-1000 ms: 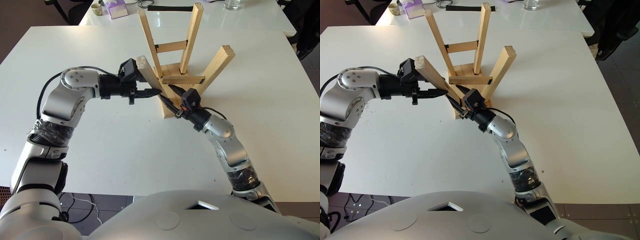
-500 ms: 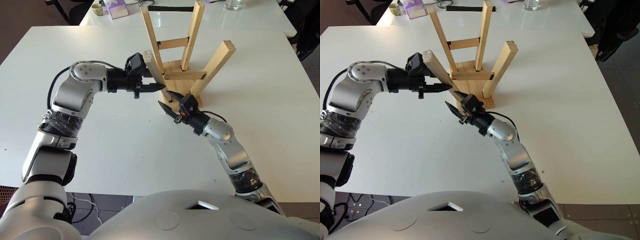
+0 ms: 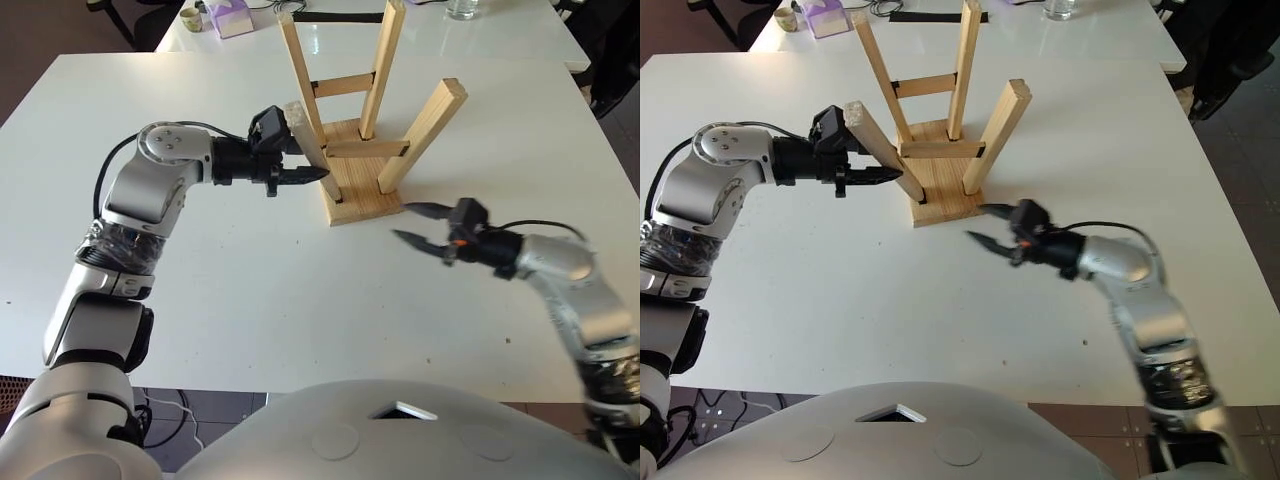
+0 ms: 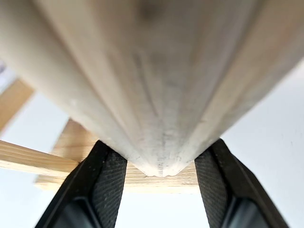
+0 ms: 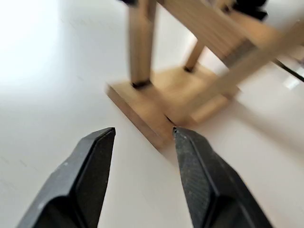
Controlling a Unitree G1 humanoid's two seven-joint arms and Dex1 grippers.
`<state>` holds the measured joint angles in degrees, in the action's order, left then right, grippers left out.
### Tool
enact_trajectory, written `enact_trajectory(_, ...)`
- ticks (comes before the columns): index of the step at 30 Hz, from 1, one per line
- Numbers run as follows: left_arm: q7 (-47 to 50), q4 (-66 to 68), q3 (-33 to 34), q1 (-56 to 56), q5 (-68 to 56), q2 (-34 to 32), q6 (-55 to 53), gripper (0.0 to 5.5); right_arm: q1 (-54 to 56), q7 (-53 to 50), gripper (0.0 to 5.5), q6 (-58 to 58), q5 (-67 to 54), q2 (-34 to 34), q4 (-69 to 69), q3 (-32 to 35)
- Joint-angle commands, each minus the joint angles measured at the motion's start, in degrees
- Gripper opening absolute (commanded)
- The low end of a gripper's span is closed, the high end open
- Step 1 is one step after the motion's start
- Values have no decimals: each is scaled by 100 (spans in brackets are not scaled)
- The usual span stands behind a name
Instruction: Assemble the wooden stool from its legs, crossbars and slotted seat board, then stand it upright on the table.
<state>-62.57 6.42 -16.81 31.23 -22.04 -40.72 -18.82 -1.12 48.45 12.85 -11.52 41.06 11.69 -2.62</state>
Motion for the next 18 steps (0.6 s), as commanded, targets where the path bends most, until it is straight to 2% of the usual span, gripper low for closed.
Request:
enact_trajectory(1, -282, 70, -394, -590, 415, -189, -396, 204, 1403, -1015, 224, -786, 1011, -288, -2072, -99)
enact_trajectory(6, -378, -3, -347, -641, 361, -234, -455, 204, 2269, -1813, 224, -1722, 1461, -1398, -3541, -497)
enact_trajectory(10, -375, 66, -267, -612, 323, -222, -550, 204, 2723, -1805, 224, -2342, 1349, -2008, -4361, -550)
enact_trajectory(14, -419, 89, -192, -525, 232, -171, -610, 204, 3008, -1494, 224, -2977, 1352, -2257, -5214, -642)
enact_trajectory(18, -558, 61, -174, -527, 238, -240, -504, 204, 2791, -707, 224, -3417, 1334, -2166, -5390, -824)
